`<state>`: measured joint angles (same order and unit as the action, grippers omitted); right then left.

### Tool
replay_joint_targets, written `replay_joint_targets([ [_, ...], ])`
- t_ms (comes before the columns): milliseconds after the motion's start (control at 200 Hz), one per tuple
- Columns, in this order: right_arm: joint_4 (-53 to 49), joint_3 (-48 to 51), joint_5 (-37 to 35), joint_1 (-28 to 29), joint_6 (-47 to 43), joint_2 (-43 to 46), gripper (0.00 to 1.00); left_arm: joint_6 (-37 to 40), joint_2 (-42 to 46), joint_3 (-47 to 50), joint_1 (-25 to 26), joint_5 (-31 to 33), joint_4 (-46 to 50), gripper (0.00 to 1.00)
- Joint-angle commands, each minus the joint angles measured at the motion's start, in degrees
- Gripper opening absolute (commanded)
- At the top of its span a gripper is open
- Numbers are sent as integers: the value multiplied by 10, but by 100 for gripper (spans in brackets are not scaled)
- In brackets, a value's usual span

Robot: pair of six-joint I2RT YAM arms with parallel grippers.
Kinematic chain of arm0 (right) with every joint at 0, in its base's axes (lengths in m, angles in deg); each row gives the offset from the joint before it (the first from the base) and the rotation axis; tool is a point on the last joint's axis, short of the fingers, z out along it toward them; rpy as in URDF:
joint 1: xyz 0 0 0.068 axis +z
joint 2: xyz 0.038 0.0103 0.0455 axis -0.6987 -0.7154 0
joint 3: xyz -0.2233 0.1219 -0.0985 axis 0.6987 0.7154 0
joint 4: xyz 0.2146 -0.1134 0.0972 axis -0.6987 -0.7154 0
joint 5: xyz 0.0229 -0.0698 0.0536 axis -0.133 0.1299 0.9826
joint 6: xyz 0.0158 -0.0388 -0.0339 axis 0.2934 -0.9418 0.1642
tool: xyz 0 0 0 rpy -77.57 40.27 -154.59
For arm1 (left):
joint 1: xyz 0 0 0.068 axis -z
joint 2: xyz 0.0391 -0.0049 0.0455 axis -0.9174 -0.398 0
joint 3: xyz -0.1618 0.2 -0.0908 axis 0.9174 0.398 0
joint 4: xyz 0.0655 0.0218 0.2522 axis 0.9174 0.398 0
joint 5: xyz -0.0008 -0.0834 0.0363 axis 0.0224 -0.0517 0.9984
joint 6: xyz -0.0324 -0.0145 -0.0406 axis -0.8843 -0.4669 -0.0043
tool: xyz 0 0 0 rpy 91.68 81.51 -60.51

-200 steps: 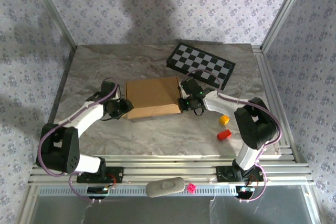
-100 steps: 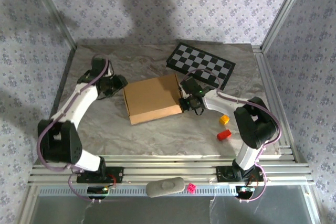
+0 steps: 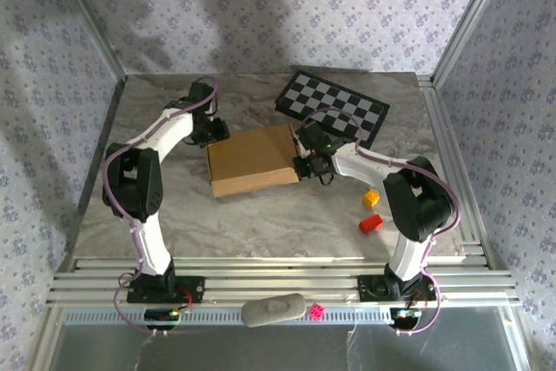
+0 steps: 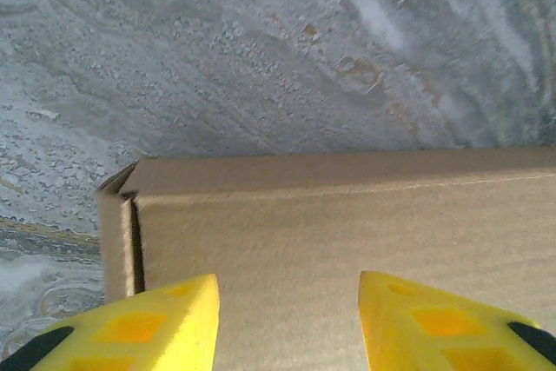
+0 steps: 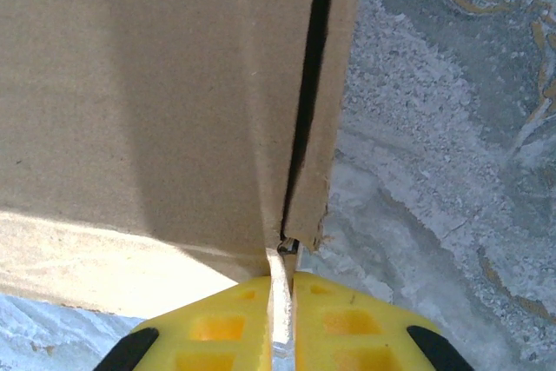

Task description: Fold the paper box

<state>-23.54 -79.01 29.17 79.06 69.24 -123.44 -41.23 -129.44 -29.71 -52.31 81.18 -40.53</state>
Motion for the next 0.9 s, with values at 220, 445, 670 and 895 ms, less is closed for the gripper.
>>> replay_joint_targets([
  [220,6,17,-4,-6,-11,9,17,17,-30,3,2,29,63,44],
  [445,12,43,11,-9,-7,41,19,10,-20,26,2,28,59,43],
  [670,19,65,16,-13,7,37,18,5,-17,31,2,22,54,43],
  [895,22,25,19,-18,19,-15,14,6,-16,32,2,17,54,43],
])
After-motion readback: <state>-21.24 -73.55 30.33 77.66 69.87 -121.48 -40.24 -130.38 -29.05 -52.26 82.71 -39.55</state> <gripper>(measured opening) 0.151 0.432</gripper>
